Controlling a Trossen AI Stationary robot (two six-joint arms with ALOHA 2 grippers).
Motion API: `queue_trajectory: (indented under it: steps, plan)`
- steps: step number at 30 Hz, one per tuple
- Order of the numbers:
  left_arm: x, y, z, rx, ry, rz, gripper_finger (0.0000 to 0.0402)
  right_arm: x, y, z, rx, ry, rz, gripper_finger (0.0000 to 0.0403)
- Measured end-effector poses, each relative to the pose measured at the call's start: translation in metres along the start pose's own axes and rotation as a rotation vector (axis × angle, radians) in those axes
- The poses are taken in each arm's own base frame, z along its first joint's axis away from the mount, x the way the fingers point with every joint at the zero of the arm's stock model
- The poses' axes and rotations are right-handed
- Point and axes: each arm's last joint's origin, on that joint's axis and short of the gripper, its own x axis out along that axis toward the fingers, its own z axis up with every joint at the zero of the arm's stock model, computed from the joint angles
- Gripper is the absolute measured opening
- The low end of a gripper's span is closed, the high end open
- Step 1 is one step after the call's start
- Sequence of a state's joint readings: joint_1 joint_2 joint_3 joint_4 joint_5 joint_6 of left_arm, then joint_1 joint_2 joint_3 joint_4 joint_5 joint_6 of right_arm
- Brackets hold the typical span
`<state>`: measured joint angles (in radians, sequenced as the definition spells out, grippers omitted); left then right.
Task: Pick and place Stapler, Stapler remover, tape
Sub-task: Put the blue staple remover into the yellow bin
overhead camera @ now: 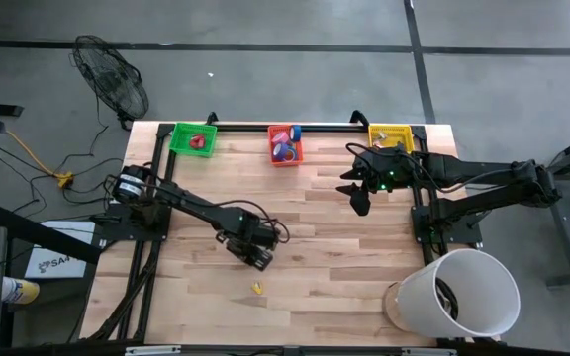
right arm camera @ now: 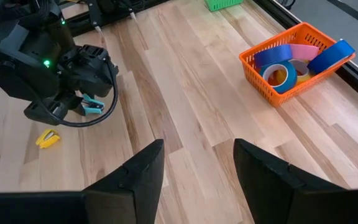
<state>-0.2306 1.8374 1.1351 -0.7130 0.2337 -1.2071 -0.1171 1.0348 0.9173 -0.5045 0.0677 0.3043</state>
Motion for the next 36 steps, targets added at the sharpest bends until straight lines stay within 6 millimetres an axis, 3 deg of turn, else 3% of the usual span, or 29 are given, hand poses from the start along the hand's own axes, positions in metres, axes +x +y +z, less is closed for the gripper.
queue_trajectory:
  steps: [12,17,24,36]
  plan:
    - [0.001,-0.001,0.000,0.159,0.020,-0.015,0.0131,0.000,0.000,0.000,-0.014,0.000,0.001,0.0185]
    - [-0.004,-0.005,0.002,0.282,-0.052,-0.006,0.0130,0.000,0.001,0.000,-0.047,0.009,0.031,0.0184]
    - [-0.036,-0.022,0.017,0.473,-0.283,0.017,0.0130,-0.001,0.006,0.001,-0.123,0.012,0.188,0.0184]
    - [-0.138,-0.075,0.035,1.002,-0.781,0.182,0.0130,-0.003,0.015,0.009,-0.235,-0.065,0.384,0.0182]
